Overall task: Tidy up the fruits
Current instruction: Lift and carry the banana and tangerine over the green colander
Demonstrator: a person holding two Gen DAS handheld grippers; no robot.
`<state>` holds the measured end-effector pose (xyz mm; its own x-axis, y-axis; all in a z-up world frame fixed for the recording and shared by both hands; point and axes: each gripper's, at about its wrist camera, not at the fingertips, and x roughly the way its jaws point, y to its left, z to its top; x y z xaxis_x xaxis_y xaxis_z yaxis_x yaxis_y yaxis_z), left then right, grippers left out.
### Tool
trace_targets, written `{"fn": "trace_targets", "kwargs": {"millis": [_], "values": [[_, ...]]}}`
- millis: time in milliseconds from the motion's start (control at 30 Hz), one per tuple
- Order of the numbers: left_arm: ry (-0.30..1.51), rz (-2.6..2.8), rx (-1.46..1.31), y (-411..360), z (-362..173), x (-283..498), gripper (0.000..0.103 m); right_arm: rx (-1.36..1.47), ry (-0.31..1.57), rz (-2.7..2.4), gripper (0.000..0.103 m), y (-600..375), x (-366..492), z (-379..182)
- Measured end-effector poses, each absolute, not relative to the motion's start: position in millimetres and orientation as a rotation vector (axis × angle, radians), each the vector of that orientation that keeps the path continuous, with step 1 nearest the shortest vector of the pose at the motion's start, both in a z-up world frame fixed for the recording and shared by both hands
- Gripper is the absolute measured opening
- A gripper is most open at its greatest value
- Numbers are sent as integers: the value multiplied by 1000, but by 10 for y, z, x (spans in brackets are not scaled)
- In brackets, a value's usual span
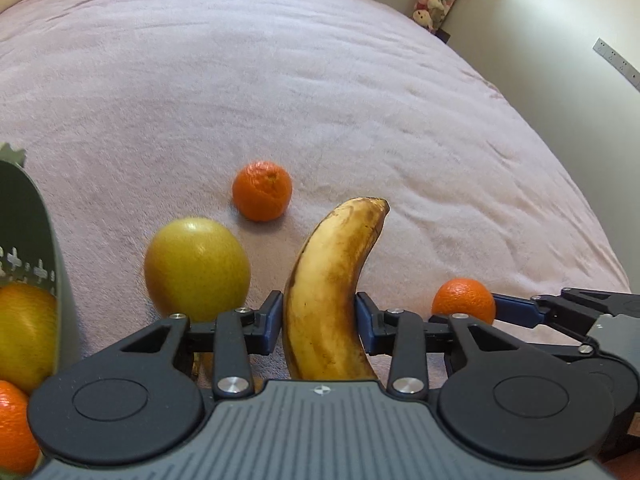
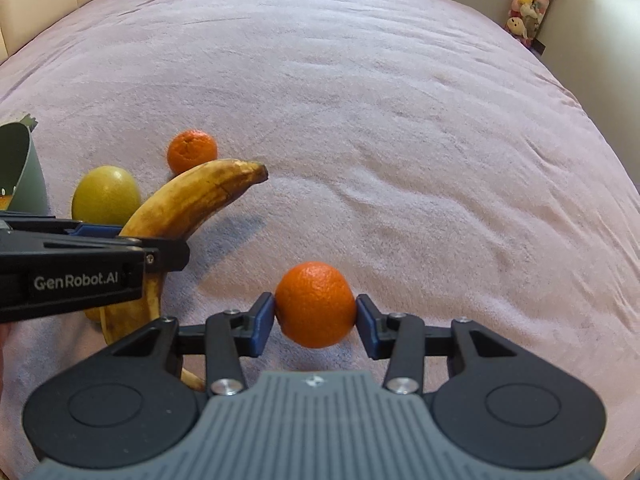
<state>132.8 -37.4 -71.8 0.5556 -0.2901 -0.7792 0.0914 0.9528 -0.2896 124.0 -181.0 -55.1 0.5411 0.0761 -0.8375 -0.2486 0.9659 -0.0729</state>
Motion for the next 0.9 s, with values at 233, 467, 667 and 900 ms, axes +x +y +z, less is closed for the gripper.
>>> {"fn": "trace_targets", "kwargs": {"millis": [233, 467, 667, 900], "values": [[944, -222, -224, -316, -518, 1240, 43, -206, 934, 223, 42, -1661, 1176, -376], [942, -185, -220, -153, -330, 1112, 43, -226, 897, 258, 41, -1489, 1087, -221], [946, -149, -220, 12, -186, 992, 43, -247, 863, 301, 41, -1314, 1004, -99], [937, -112, -225, 206, -55, 892, 43, -272, 821, 338, 41, -1129, 912, 42]]}}
